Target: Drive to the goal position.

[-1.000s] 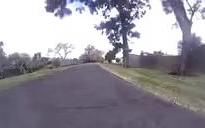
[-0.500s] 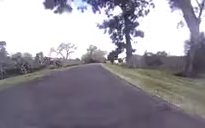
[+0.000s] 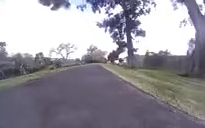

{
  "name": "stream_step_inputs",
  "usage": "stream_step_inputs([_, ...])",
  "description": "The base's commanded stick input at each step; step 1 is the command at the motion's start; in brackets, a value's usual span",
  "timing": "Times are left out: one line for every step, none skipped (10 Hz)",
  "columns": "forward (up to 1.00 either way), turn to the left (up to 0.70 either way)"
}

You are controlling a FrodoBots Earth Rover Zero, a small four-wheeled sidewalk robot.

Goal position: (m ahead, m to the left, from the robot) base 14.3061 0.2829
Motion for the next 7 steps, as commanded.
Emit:
stream_step_inputs([0.85,0.00])
stream_step_inputs([0.85,0.00])
stream_step_inputs([0.85,0.00])
stream_step_inputs([0.85,0.00])
stream_step_inputs([0.85,0.00])
stream_step_inputs([0.85,0.00])
stream_step_inputs([0.85,0.00])
